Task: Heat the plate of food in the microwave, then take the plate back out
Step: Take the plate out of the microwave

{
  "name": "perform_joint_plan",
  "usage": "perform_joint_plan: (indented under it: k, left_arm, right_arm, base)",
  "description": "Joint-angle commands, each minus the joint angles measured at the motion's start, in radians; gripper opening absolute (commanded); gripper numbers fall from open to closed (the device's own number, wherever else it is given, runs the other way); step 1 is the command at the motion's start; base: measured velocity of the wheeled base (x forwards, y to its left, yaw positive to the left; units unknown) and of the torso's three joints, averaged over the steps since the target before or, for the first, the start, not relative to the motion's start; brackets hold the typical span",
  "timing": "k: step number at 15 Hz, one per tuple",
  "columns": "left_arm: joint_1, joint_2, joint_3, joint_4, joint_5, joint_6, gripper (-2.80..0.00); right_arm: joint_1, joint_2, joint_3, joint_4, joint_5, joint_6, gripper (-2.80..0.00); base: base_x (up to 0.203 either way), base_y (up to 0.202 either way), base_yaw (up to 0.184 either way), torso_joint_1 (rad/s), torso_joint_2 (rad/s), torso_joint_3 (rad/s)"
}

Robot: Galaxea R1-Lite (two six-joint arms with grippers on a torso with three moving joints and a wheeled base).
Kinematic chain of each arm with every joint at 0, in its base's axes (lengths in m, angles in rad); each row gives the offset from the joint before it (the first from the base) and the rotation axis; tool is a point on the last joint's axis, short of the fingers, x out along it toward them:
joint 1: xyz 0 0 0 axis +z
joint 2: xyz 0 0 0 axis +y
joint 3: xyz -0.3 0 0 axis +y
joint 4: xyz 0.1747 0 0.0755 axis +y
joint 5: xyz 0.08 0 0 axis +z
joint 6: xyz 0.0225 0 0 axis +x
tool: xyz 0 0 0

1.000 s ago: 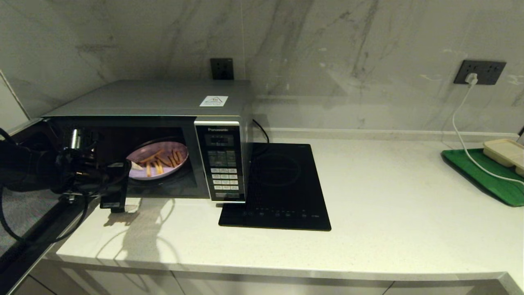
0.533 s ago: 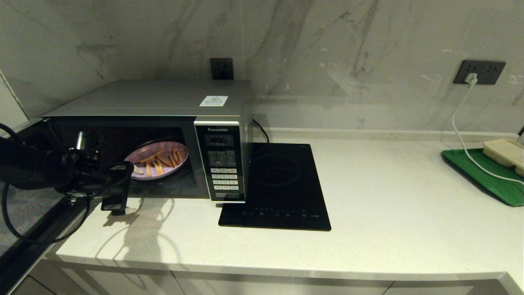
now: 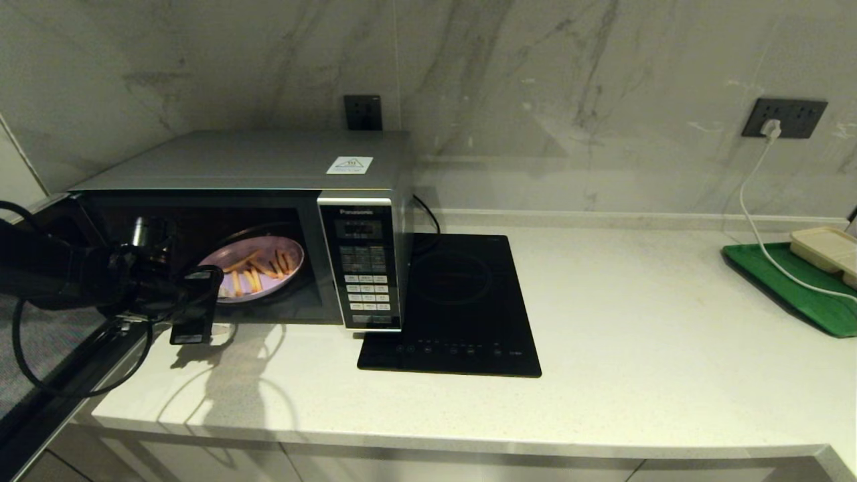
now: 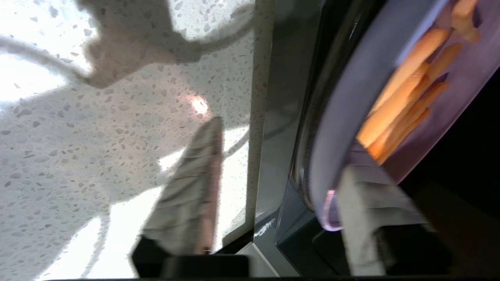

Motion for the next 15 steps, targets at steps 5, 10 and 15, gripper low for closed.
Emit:
perform_joint_plan:
  k: [5, 10, 15]
  left_arm:
    - [-0.001, -0.013, -0.016, 0.036, -0.002, -0.008, -2.8]
    - [-0.007, -0.009, -0.026, 0.046, -0.003, -0.01, -2.8]
    - [-0.007, -0.028, -0.061, 0.055, -0.004, -0.002, -2.8]
  right_arm:
    - [0.001, 0.001, 0.0, 0.001, -0.001, 0.001, -2.8]
    - [0.001, 0.001, 0.0, 0.001, -0.001, 0.001, -2.8]
    - [0.001, 0.001, 0.0, 0.001, -0.001, 0.001, -2.8]
  base:
    - [0.0, 0.0, 0.0, 0.0, 0.0, 0.0]
    - [0.0, 0.0, 0.0, 0.0, 0.0, 0.0]
    - [0.0, 0.0, 0.0, 0.0, 0.0, 0.0]
